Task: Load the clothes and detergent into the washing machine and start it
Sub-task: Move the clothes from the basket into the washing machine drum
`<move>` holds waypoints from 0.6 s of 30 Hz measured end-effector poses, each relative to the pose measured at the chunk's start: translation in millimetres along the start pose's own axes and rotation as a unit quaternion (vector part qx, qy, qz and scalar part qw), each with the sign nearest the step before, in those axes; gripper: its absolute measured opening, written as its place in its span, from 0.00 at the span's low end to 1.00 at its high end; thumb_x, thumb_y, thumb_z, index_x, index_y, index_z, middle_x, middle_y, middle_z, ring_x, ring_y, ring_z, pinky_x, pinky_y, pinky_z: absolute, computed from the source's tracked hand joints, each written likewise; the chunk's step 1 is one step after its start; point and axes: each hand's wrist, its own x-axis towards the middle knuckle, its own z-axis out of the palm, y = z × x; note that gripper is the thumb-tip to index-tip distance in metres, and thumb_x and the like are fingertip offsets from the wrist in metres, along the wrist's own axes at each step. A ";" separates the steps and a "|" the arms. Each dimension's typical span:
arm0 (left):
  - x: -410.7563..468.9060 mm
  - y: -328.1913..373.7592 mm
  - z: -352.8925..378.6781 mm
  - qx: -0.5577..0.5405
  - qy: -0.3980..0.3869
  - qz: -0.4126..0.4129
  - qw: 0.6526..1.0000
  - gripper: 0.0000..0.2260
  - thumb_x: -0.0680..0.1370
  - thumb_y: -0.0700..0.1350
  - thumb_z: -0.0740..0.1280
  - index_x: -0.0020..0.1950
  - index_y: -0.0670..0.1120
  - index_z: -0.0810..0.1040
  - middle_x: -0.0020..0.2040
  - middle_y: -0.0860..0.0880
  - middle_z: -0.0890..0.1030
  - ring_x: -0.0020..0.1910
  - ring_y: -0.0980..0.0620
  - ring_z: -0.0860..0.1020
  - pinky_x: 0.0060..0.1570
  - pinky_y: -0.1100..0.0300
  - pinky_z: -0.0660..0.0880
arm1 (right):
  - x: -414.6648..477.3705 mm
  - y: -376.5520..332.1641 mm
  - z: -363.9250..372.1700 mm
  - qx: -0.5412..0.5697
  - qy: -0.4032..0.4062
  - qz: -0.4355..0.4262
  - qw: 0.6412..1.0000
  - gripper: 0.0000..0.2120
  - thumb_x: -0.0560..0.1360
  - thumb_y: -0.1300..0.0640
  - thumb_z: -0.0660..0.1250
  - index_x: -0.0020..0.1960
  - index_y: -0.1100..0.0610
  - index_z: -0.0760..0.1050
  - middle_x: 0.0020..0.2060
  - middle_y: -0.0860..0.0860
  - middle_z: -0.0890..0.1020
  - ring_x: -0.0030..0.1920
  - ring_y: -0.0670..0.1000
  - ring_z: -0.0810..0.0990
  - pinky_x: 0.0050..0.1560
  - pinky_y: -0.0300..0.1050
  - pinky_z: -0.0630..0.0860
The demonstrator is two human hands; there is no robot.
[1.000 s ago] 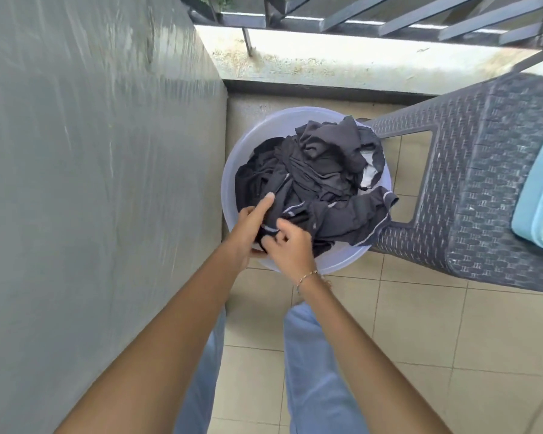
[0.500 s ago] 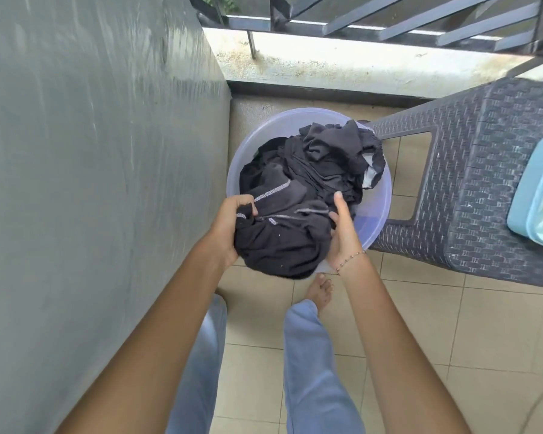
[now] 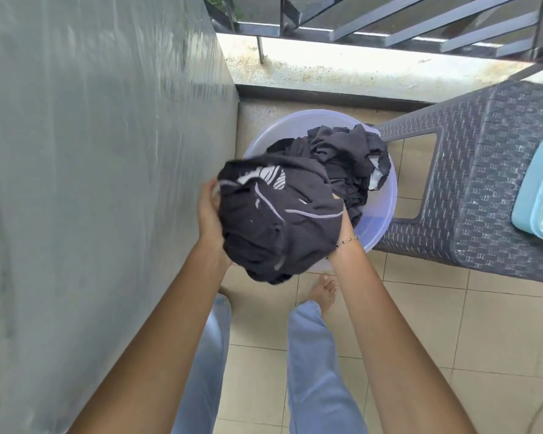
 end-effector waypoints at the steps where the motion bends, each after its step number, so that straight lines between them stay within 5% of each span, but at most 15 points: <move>1: -0.8 -0.6 -1.7 -0.022 0.009 0.021 0.999 0.23 0.78 0.61 0.58 0.54 0.45 0.82 0.51 0.44 0.84 0.49 0.48 0.82 0.46 0.59 0.79 | 1.9 -1.8 1.5 0.036 0.007 -0.015 0.999 0.15 0.80 0.53 0.55 0.45 0.56 0.79 0.38 0.52 0.84 0.42 0.53 0.81 0.49 0.46 0.77; 2: -1.8 -1.3 -4.7 -0.028 -0.001 0.030 0.999 0.24 0.76 0.64 0.58 0.63 0.50 0.77 0.60 0.46 0.81 0.55 0.47 0.81 0.51 0.53 0.79 | 1.3 -3.6 4.4 0.062 0.011 -0.023 0.998 0.15 0.78 0.51 0.57 0.48 0.56 0.80 0.43 0.54 0.85 0.47 0.56 0.81 0.55 0.49 0.77; 4: -13.1 -4.9 -3.7 -0.001 -0.044 0.031 0.999 0.23 0.77 0.66 0.56 0.58 0.53 0.81 0.56 0.49 0.83 0.51 0.52 0.83 0.47 0.54 0.81 | -0.7 -1.0 2.9 0.082 0.025 -0.042 0.995 0.17 0.77 0.47 0.57 0.54 0.54 0.80 0.52 0.54 0.83 0.55 0.58 0.80 0.61 0.54 0.75; 6: -18.4 -13.2 2.4 0.073 -0.089 0.014 0.993 0.23 0.77 0.66 0.56 0.51 0.52 0.83 0.48 0.52 0.86 0.48 0.55 0.84 0.47 0.58 0.82 | -5.7 6.6 -2.1 0.103 0.004 -0.037 0.994 0.18 0.77 0.45 0.56 0.52 0.53 0.80 0.49 0.53 0.83 0.52 0.57 0.80 0.59 0.52 0.75; 8: -19.7 -18.9 3.1 0.127 -0.109 -0.029 0.985 0.30 0.71 0.70 0.63 0.64 0.52 0.77 0.60 0.50 0.82 0.59 0.51 0.81 0.59 0.53 0.77 | -14.7 9.8 -1.8 0.114 -0.035 -0.027 0.993 0.19 0.76 0.43 0.56 0.50 0.54 0.80 0.47 0.53 0.83 0.49 0.55 0.81 0.55 0.50 0.76; 10: -16.6 -22.4 -5.1 0.142 -0.140 -0.068 0.978 0.29 0.71 0.66 0.66 0.66 0.51 0.77 0.61 0.50 0.81 0.60 0.50 0.80 0.60 0.53 0.76 | -21.4 8.6 -1.1 0.111 -0.064 -0.013 0.992 0.23 0.76 0.40 0.57 0.56 0.55 0.79 0.52 0.55 0.83 0.51 0.56 0.81 0.54 0.50 0.78; 14: -17.1 -26.2 -12.5 0.208 -0.100 -0.080 0.970 0.08 0.79 0.49 0.65 0.50 0.48 0.81 0.34 0.54 0.85 0.34 0.54 0.83 0.29 0.68 0.76 | -33.1 7.9 7.0 0.051 -0.007 -0.035 0.998 0.23 0.73 0.37 0.62 0.57 0.54 0.77 0.50 0.54 0.83 0.51 0.55 0.81 0.52 0.48 0.78; 16: -24.3 -23.4 -11.1 0.223 -0.066 -0.040 0.972 0.11 0.82 0.44 0.58 0.42 0.48 0.75 0.23 0.56 0.79 0.23 0.57 0.79 0.20 0.70 0.72 | -37.7 3.0 8.5 0.020 0.038 -0.098 0.994 0.23 0.68 0.39 0.67 0.56 0.54 0.74 0.54 0.55 0.80 0.57 0.57 0.78 0.58 0.52 0.75; 18: -37.3 -16.2 -3.3 0.191 -0.041 -0.045 0.980 0.14 0.82 0.45 0.58 0.37 0.48 0.74 0.22 0.54 0.78 0.19 0.57 0.76 0.19 0.69 0.70 | -53.6 -5.1 12.0 0.017 0.017 -0.135 0.991 0.29 0.70 0.35 0.64 0.60 0.57 0.74 0.60 0.54 0.79 0.62 0.58 0.77 0.64 0.57 0.73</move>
